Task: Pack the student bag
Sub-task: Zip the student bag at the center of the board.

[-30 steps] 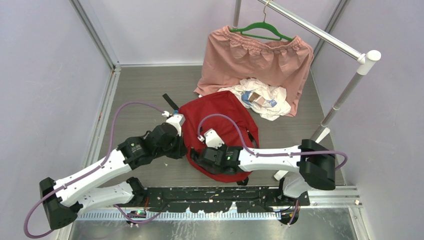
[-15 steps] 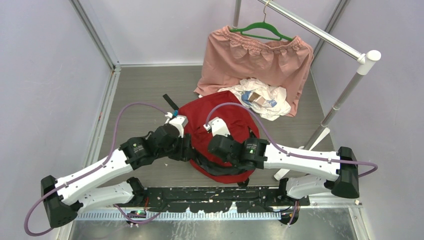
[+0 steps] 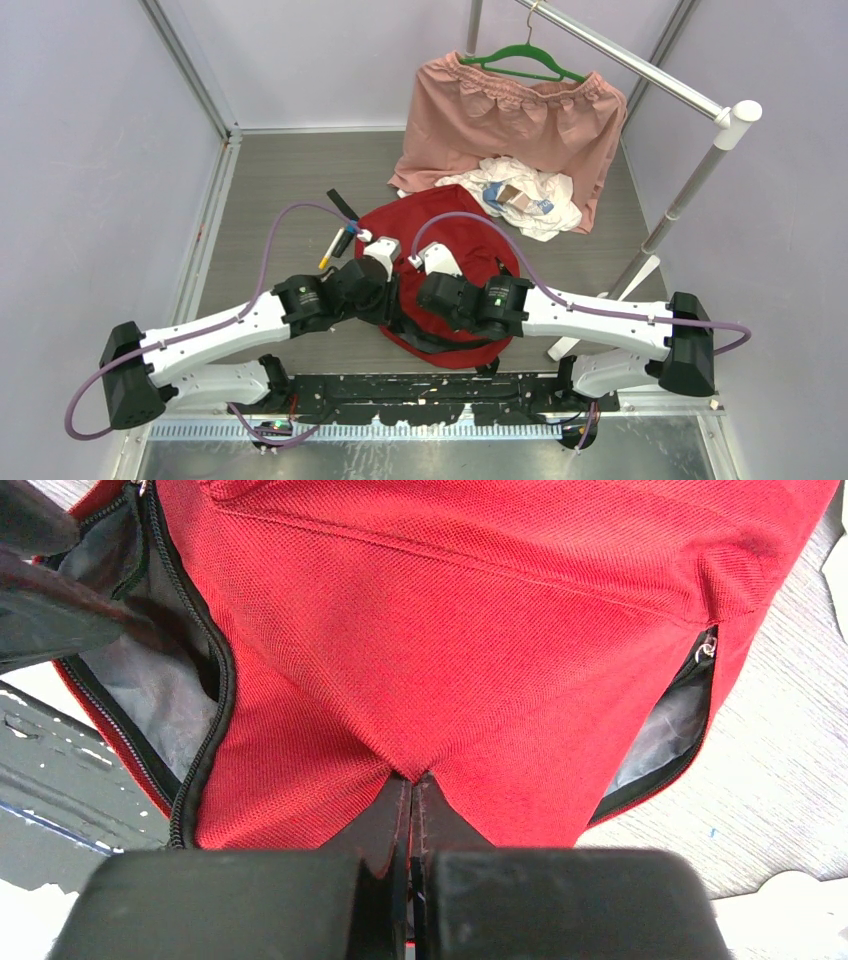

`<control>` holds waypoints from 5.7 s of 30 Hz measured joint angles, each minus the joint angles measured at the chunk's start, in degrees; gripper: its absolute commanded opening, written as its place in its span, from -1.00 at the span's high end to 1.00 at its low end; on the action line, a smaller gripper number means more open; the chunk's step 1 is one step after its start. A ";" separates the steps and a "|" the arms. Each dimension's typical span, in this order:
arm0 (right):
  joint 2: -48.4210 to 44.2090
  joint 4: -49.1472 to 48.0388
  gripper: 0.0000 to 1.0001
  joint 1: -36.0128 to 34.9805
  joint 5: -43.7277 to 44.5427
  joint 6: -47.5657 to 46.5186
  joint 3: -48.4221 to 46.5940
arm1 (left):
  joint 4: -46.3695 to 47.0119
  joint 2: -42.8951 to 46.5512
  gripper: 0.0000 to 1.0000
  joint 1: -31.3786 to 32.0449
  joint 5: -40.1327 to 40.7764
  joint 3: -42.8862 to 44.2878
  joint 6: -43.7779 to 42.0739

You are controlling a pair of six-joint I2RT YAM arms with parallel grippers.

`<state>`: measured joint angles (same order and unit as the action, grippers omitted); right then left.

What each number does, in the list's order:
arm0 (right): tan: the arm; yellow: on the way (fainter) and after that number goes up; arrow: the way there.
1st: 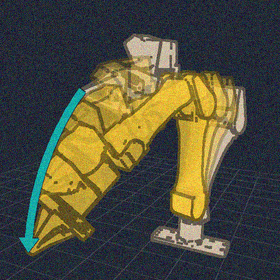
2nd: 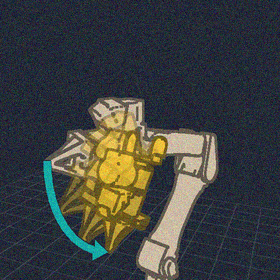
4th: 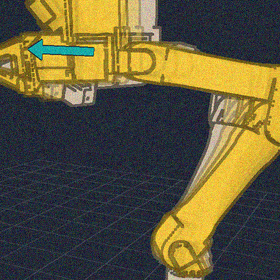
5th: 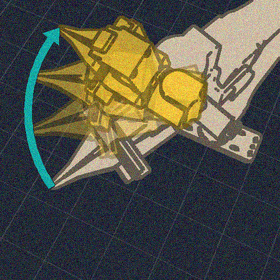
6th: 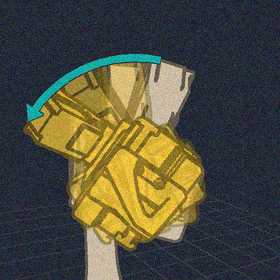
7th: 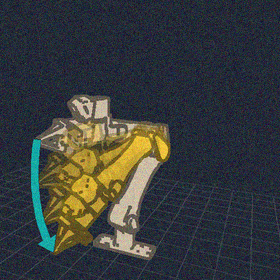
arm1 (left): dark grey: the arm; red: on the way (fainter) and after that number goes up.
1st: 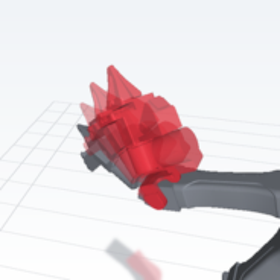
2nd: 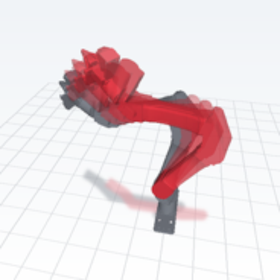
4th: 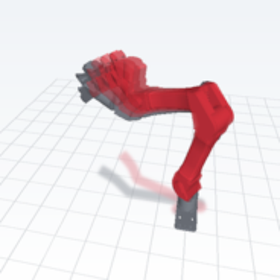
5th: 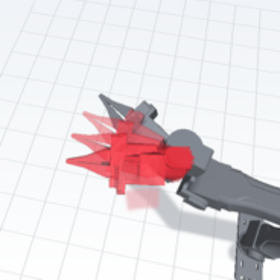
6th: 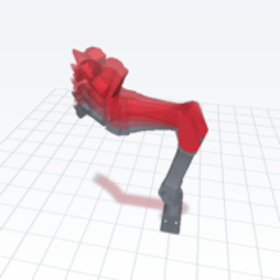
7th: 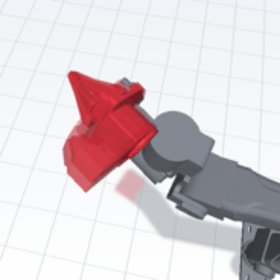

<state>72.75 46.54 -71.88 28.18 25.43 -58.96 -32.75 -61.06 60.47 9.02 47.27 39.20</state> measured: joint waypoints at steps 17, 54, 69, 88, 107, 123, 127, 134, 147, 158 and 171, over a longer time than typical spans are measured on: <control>-2.14 -0.24 0.98 0.76 -0.48 0.26 0.81 | -0.94 -9.79 0.30 3.43 11.13 0.50 6.69; -8.26 1.79 -0.40 1.38 1.25 3.28 1.60 | 3.26 -8.26 1.00 7.02 -1.22 2.29 7.17; -14.75 4.61 -0.43 2.10 2.38 10.23 3.76 | 16.50 -15.58 -0.20 13.38 -6.40 1.46 13.38; -15.13 -9.42 0.04 -3.17 -13.64 25.88 15.04 | 12.61 5.42 -0.39 13.22 9.92 -12.24 24.74; -12.35 -16.96 0.22 -2.99 -11.93 39.50 22.03 | 17.05 3.21 -0.38 11.89 8.92 -14.56 26.60; -18.12 -18.60 0.18 -1.05 -9.97 43.08 25.22 | 20.28 0.28 -0.37 11.89 7.39 -14.56 26.62; -15.85 -19.45 0.19 -0.68 -10.45 43.56 25.24 | 20.70 -0.63 -0.37 11.89 7.21 -14.53 26.69; -13.35 -22.10 0.17 -0.66 -12.50 43.56 25.24 | 22.64 -1.97 -0.35 11.89 6.95 -14.40 26.88; -11.15 -23.82 0.91 -0.39 -13.88 43.32 26.23 | 24.55 -5.99 0.30 11.87 6.45 -13.62 26.93; -13.20 -23.06 0.98 -0.39 -13.27 43.25 26.45 | 24.96 -7.72 0.34 9.03 6.27 -10.97 26.14; -20.04 -22.08 0.98 -0.39 -12.15 43.28 27.78 | 27.52 -10.69 0.58 8.41 3.17 -10.82 25.29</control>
<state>52.71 24.47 -72.27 16.03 68.71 -31.18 -5.23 -71.75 68.88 12.19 36.45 64.49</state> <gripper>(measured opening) 0.029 0.283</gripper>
